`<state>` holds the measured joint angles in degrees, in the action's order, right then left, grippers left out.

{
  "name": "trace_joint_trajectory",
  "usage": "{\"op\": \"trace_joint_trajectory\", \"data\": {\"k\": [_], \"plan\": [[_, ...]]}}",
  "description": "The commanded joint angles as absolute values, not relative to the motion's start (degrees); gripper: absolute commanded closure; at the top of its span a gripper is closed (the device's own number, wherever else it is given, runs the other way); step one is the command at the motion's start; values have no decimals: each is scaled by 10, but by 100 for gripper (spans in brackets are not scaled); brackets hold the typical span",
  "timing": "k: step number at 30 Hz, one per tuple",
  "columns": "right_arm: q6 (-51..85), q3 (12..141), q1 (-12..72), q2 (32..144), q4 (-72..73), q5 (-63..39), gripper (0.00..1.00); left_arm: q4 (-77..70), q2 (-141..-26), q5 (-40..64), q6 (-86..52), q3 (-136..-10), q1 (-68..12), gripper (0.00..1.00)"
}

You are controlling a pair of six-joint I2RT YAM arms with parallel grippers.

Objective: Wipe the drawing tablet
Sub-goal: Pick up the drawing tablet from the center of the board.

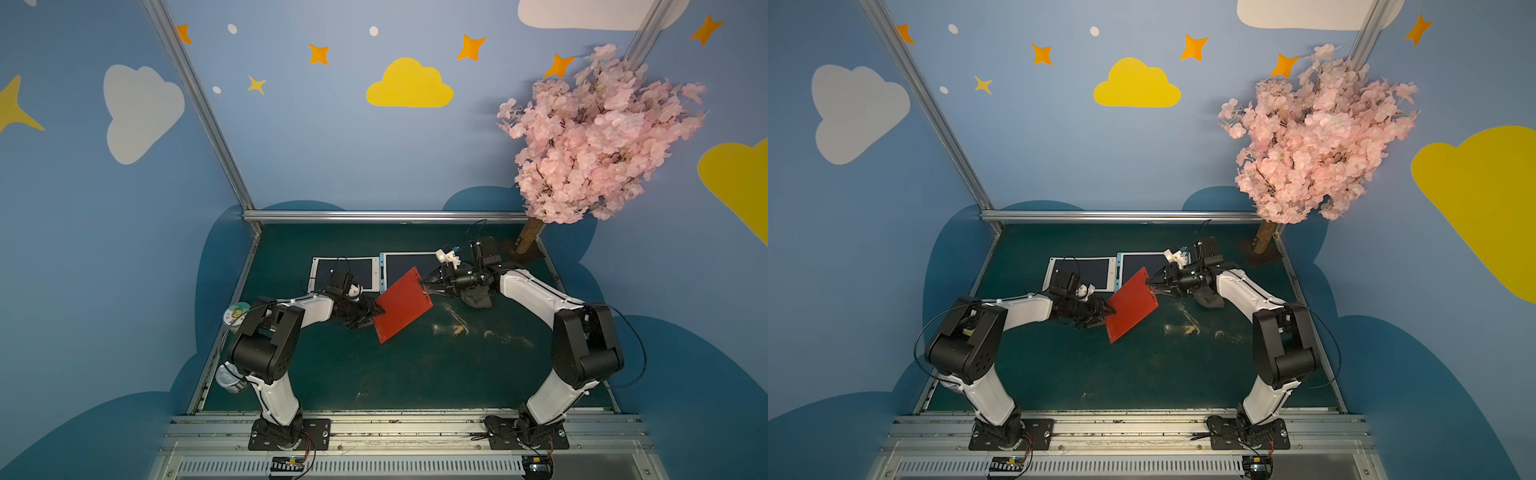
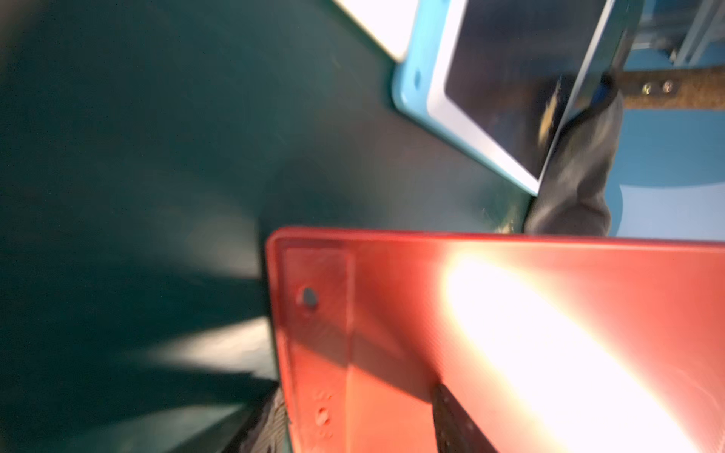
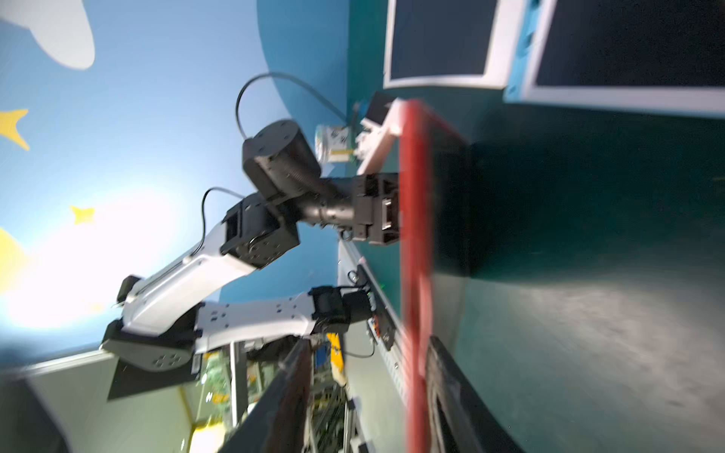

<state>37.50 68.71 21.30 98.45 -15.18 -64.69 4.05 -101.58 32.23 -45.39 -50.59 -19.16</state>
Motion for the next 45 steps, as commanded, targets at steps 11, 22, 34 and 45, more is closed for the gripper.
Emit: {"op": "trace_joint_trajectory", "data": {"k": [11, 22, 34, 45], "plan": [[309, 729, 242, 1014, -284, -618, 63, 56, -1025, 346, -445, -488, -213, 40], [231, 773, 244, 1004, -434, -482, 100, 143, -988, 310, -388, -515, -205, 40], [300, 817, 239, 950, -414, -505, 100, 264, -741, 147, -227, -560, -252, 38], [382, 897, 238, 901, -425, -515, 100, 179, -581, -157, 81, -534, -531, 35]]}}
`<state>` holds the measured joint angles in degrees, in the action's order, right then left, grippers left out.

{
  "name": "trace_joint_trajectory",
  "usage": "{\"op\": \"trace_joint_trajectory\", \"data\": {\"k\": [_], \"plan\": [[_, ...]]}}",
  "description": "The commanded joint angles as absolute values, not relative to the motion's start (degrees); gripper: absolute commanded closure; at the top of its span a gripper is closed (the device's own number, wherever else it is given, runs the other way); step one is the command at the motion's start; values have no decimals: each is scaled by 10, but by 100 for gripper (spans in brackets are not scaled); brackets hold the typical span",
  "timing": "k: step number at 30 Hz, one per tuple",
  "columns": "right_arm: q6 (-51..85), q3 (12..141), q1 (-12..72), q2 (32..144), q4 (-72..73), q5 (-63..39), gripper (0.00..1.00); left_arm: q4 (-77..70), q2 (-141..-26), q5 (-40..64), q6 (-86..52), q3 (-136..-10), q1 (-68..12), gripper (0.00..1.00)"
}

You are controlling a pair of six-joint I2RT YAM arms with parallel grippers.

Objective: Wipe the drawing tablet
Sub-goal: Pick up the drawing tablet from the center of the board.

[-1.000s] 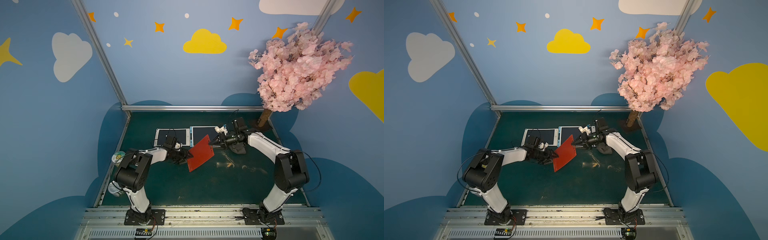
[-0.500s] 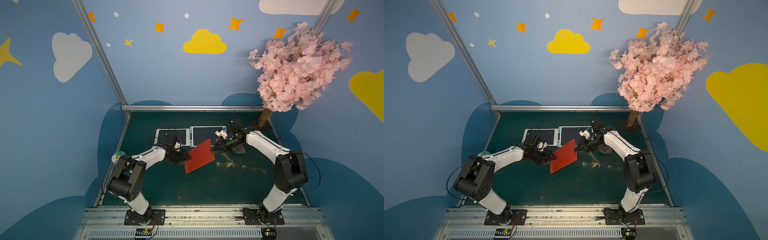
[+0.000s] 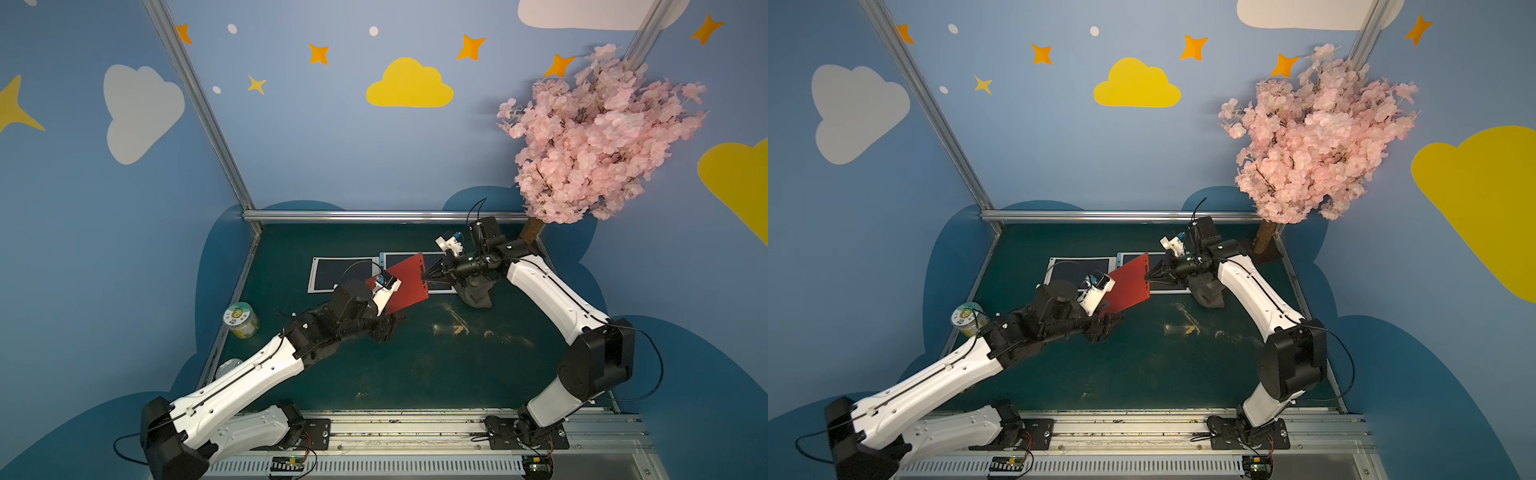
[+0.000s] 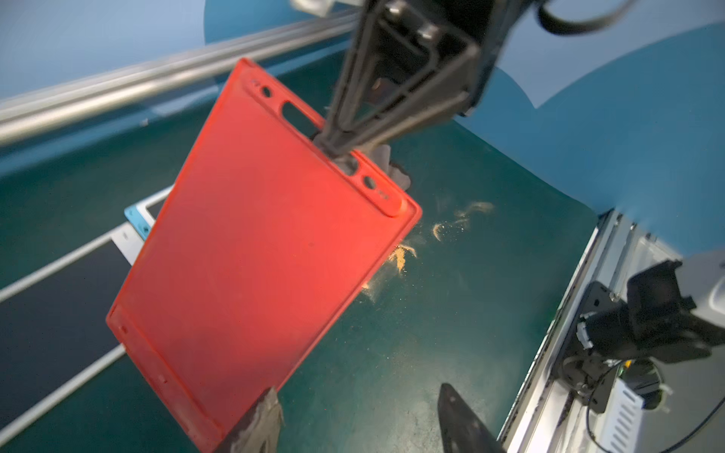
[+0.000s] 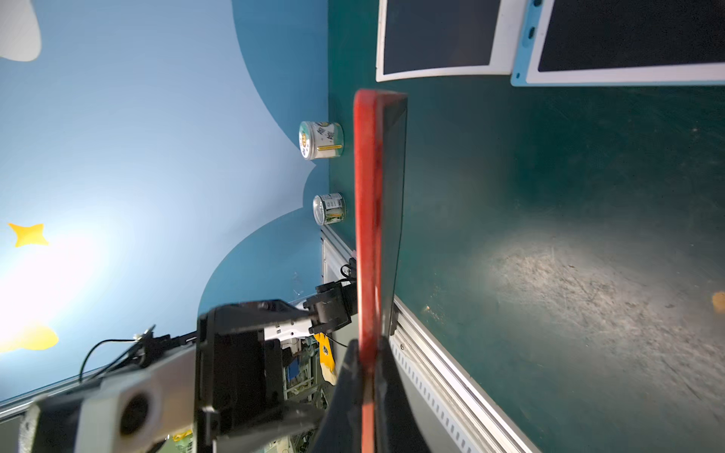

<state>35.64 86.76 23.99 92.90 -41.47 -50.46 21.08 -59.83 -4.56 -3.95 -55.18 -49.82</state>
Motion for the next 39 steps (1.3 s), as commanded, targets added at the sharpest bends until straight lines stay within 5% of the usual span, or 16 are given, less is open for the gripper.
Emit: {"op": "trace_joint_trajectory", "data": {"k": [1, 14, 31, 34, 39], "plan": [[383, 905, 239, 898, -433, -511, 100, 173, -576, -172, 98, -531, -545, 36], [401, 911, 235, 868, -460, -550, 100, 68, -675, -443, 300, -525, -643, 40], [393, 875, 213, 860, -460, -593, 100, -20, -743, -538, 361, -527, -619, 42], [392, 873, 210, 859, -460, -594, 100, -12, -747, -534, 361, -532, -615, 49], [394, 869, 206, 858, -458, -598, 100, 10, -751, -531, 353, -544, -608, 76]]}}
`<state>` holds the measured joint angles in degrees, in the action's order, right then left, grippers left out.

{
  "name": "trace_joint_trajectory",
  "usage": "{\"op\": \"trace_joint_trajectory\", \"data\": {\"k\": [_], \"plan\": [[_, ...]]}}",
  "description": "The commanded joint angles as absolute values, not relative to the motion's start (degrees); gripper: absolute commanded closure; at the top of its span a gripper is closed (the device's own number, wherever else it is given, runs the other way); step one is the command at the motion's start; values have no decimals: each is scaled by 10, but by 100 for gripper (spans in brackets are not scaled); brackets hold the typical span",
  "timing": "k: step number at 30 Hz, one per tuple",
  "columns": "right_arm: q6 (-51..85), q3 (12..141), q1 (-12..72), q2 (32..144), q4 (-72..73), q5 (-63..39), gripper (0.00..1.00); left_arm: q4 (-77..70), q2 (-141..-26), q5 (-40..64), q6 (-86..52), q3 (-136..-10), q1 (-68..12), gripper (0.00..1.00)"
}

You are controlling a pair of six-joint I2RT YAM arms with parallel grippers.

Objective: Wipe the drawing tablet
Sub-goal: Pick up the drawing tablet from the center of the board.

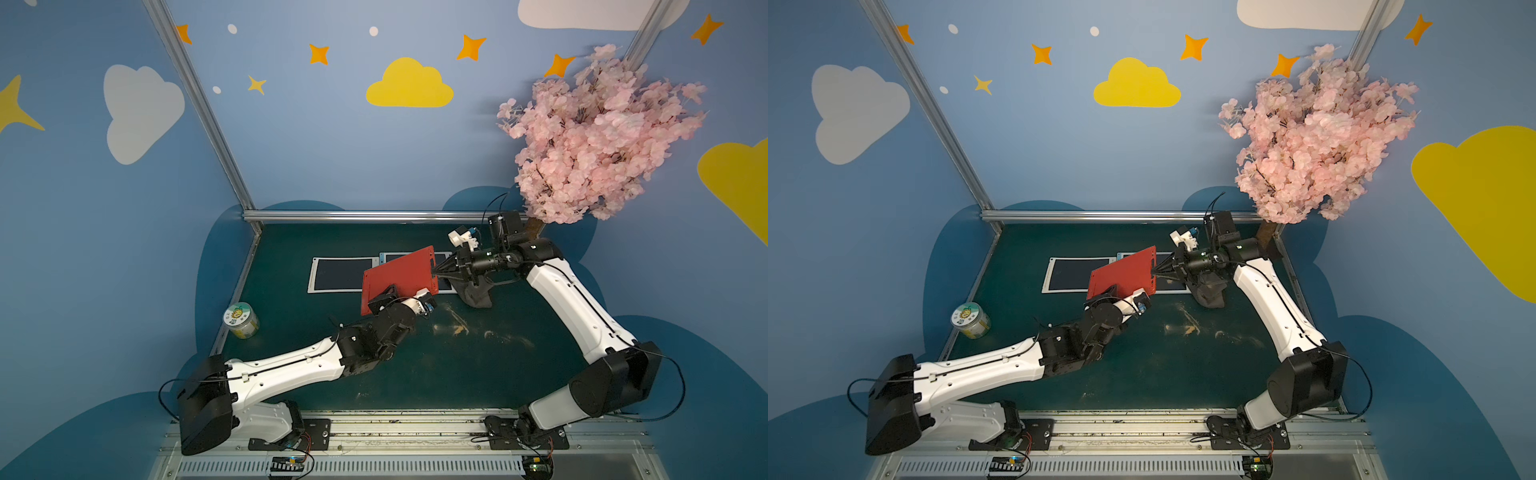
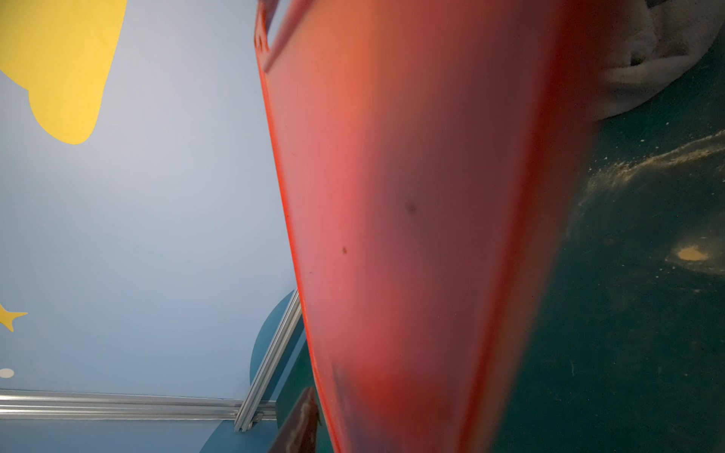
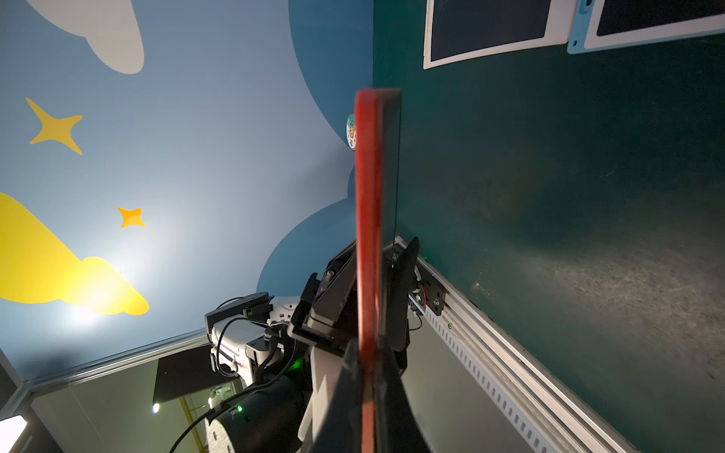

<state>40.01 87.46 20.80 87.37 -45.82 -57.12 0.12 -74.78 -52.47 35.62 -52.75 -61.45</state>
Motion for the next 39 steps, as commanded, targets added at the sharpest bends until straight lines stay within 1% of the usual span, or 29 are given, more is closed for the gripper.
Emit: {"op": "trace_joint_trajectory", "data": {"k": [1, 2, 3, 11, 12, 13, 15, 16, 17, 18, 22, 25, 27, 30, 32, 34, 37, 39], "plan": [[394, 867, 205, 858, -458, -599, 100, 15, -751, -531, 350, -546, -607, 84], [394, 865, 204, 857, -458, -600, 100, 21, -751, -531, 346, -549, -607, 94], [394, 863, 203, 857, -457, -599, 100, 28, -749, -529, 342, -553, -607, 97], [396, 843, 187, 856, -447, -606, 100, 108, -741, -490, 315, -577, -608, 97], [396, 842, 183, 855, -448, -609, 92, 111, -740, -490, 318, -577, -608, 98], [394, 840, 180, 854, -448, -612, 80, 113, -740, -490, 321, -575, -608, 98], [392, 837, 169, 850, -448, -617, 50, 113, -740, -492, 330, -570, -607, 98], [392, 835, 164, 846, -447, -617, 42, 114, -741, -496, 333, -569, -607, 98], [392, 831, 157, 843, -447, -618, 37, 114, -743, -501, 337, -567, -606, 98], [393, 828, 150, 839, -447, -621, 35, 116, -747, -507, 340, -567, -604, 98], [394, 810, 114, 825, -447, -635, 34, 142, -762, -522, 323, -577, -588, 98], [396, 790, 82, 814, -446, -642, 35, 184, -768, -514, 286, -601, -570, 98], [390, 780, 62, 804, -450, -628, 35, 227, -768, -491, 244, -626, -556, 98], [361, 786, 43, 799, -484, -600, 35, 314, -756, -388, 152, -679, -517, 98], [329, 802, 38, 799, -518, -561, 36, 376, -745, -217, 73, -724, -459, 97], [302, 812, 37, 799, -545, -519, 36, 388, -733, -25, 7, -748, -392, 98], [284, 810, 38, 796, -553, -478, 36, 353, -729, 246, -86, -752, -298, 98], [277, 802, 38, 797, -550, -461, 36, 310, -731, 367, -136, -739, -255, 98]]}}
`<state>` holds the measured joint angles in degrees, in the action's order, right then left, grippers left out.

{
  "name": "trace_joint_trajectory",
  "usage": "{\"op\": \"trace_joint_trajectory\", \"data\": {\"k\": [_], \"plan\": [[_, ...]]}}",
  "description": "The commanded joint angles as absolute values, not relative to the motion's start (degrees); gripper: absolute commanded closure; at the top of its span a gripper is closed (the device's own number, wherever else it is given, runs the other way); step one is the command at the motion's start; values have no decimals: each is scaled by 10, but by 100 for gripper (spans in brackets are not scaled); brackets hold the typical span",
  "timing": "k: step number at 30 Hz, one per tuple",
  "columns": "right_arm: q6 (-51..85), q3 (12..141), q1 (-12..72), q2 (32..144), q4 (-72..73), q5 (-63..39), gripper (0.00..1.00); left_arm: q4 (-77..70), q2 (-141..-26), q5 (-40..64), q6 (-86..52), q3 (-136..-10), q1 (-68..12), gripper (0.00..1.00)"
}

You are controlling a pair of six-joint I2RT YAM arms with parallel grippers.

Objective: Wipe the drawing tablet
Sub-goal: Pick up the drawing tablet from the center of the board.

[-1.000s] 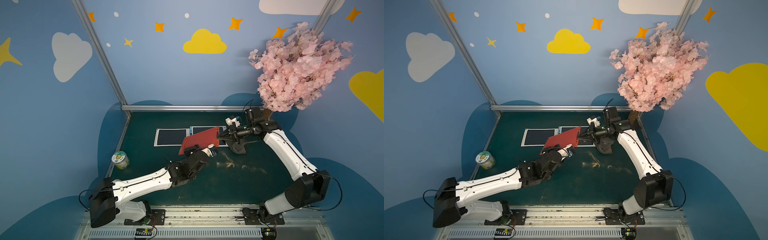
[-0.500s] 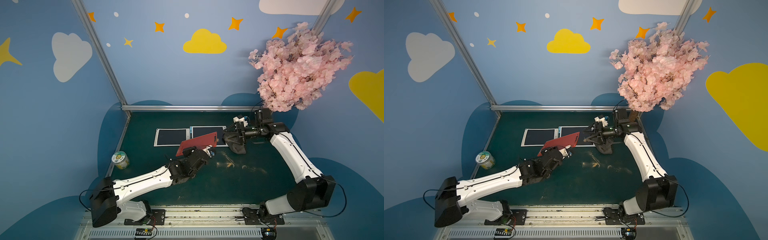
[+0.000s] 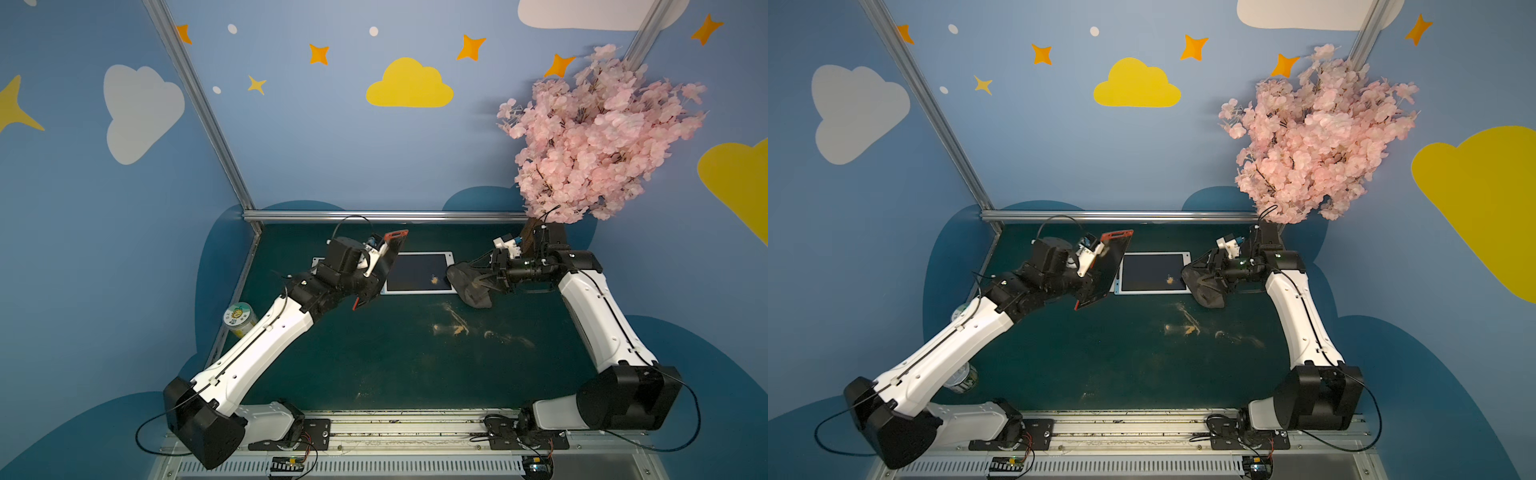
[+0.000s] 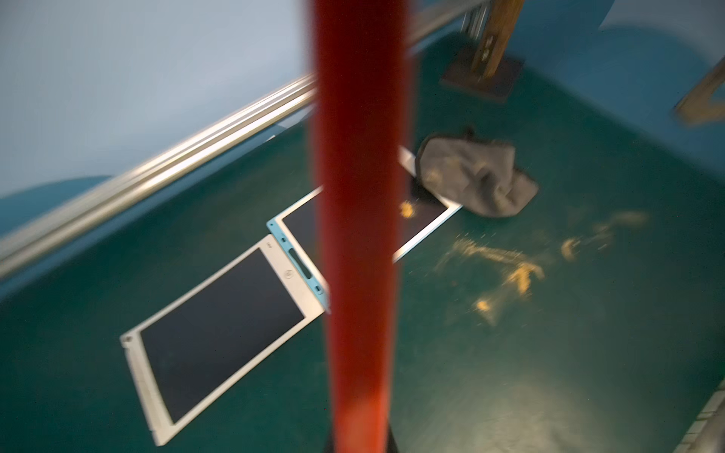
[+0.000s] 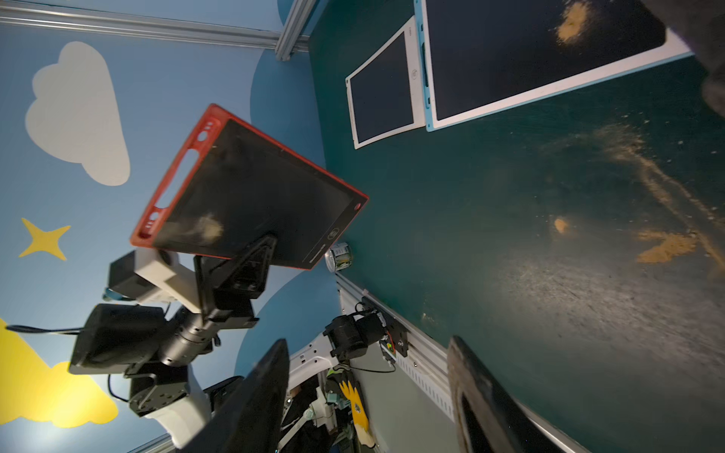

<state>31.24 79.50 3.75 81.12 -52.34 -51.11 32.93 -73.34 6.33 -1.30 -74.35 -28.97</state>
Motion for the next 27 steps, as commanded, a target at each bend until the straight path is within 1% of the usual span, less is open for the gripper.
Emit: {"op": "trace_joint_trajectory", "data": {"k": [1, 4, 7, 10, 13, 18, 21, 23, 25, 27], "plan": [[273, 798, 38, 798, -548, -453, 36, 279, -733, 421, -161, -728, -236, 98], [262, 790, 38, 809, -544, -437, 36, 200, -738, 534, -217, -698, -202, 98], [252, 790, 38, 827, -541, -423, 37, 145, -743, 587, -252, -675, -190, 98], [248, 790, 40, 852, -537, -390, 35, 129, -749, 586, -263, -660, -182, 97], [257, 793, 44, 891, -532, -334, 31, 136, -762, 576, -259, -649, -169, 97], [288, 817, 60, 973, -534, -228, 25, 175, -829, 595, -245, -653, -148, 97], [294, 834, 68, 1023, -534, -169, 24, 222, -881, 612, -212, -674, -143, 97], [293, 856, 75, 1061, -545, -139, 23, 281, -904, 599, -167, -696, -143, 97], [289, 887, 82, 1104, -567, -113, 22, 346, -924, 561, -119, -719, -143, 97], [287, 908, 87, 1133, -583, -102, 22, 375, -942, 549, -101, -731, -142, 97]]}}
